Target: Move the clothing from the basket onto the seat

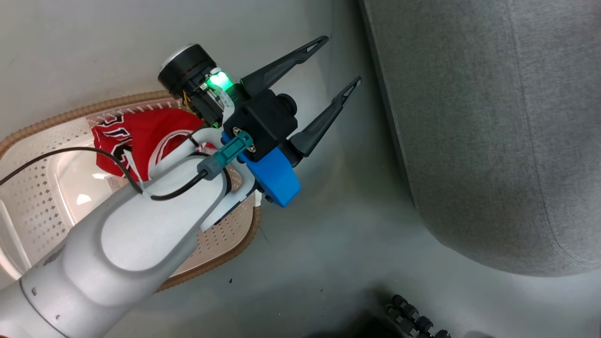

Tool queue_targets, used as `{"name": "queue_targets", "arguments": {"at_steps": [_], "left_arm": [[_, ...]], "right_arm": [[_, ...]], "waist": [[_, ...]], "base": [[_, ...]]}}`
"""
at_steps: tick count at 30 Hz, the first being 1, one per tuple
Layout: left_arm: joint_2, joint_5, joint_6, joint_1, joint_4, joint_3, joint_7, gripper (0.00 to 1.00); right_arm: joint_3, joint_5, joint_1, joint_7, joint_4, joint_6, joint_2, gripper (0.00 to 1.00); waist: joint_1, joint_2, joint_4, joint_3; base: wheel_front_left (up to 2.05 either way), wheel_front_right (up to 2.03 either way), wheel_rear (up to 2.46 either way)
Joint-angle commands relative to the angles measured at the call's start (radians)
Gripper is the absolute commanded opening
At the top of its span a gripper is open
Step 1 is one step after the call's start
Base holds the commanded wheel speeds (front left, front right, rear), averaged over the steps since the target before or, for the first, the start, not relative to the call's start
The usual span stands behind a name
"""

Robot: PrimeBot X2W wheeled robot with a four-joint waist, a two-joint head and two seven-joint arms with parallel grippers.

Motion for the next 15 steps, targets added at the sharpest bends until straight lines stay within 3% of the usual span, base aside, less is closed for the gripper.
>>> {"name": "queue_targets", "arguments": {"at_steps": [1,10,11,12,13,15], "left_arm": [[0.008,0.004,0.004,-0.008,-0.003,0.003,-0.005,1.00],[0.027,-0.003,0.008,-0.002,0.001,0.004,-0.013,1.00],[0.028,-0.005,0.009,-0.002,0.003,0.004,-0.015,1.00],[0.027,-0.006,0.010,-0.001,0.004,0.004,-0.018,1.00],[0.025,-0.008,0.011,0.001,0.006,0.004,-0.020,1.00],[0.019,-0.010,0.013,0.011,0.014,0.002,-0.029,1.00]], "right_arm": [[-0.004,-0.011,0.013,-0.001,0.013,-0.001,0.009,0.00],[-0.036,-0.049,0.019,-0.001,0.149,-0.001,0.055,0.00],[-0.041,-0.049,0.019,-0.001,0.146,-0.001,0.058,0.27],[-0.044,-0.052,0.023,-0.001,0.140,-0.001,0.059,0.75],[-0.046,-0.055,0.031,-0.001,0.132,-0.001,0.061,1.00],[-0.048,-0.056,0.055,-0.001,0.118,-0.001,0.069,1.00]], "waist": [[-0.0002,0.0000,0.007,0.010],[-0.0002,0.0000,0.014,0.023],[-0.0002,0.0000,0.013,0.020],[-0.0002,0.0000,0.012,0.015],[-0.0002,0.0000,0.012,0.009],[-0.0002,0.0000,0.011,-0.012]], "base": [[0.00,0.00,0.00],[0.00,0.00,0.00],[0.00,0.00,0.00],[0.00,0.00,0.00],[0.00,0.00,0.00],[0.00,0.00,0.00]]}}
